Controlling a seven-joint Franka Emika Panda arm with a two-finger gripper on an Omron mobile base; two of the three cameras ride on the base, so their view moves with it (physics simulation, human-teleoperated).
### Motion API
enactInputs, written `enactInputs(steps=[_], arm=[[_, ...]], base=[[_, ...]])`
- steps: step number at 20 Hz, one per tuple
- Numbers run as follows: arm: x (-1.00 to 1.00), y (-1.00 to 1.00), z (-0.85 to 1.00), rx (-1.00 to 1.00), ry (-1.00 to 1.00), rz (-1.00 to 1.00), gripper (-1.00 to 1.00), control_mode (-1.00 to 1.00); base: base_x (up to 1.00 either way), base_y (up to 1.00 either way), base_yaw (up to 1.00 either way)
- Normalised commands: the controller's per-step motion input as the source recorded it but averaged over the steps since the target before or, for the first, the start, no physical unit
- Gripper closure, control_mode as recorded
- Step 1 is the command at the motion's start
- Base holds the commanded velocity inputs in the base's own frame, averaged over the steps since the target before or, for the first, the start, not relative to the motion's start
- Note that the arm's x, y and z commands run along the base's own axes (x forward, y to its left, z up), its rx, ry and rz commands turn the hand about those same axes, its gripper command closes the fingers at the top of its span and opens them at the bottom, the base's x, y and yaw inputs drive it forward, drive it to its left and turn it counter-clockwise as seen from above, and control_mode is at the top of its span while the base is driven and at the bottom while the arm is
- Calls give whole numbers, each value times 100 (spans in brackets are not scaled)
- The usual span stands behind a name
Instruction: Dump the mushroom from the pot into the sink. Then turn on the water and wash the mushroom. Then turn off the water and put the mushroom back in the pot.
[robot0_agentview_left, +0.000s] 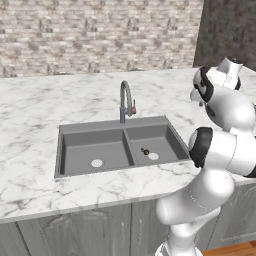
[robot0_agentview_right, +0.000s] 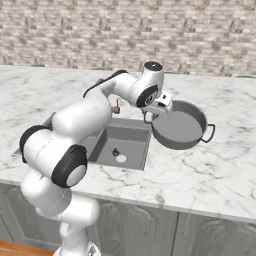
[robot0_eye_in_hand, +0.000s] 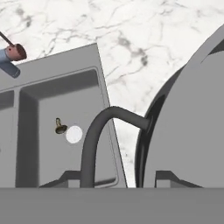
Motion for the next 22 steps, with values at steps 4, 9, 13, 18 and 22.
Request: enactInputs(steps=[4, 9, 13, 18, 22], arm=[[0, -38, -64, -3, 8, 0, 100, -100], [0, -27, -58, 0, 3, 1, 100, -100], [0, -16, -53, 0, 5, 0, 100, -100], [-4, -2, -52, 0, 5, 0, 100, -100], [-20, 0, -47, 0, 2, 0, 100, -100]], base=[[0, 0, 0], [0, 0, 0], [0, 0, 0], [0, 0, 0], [0, 0, 0]])
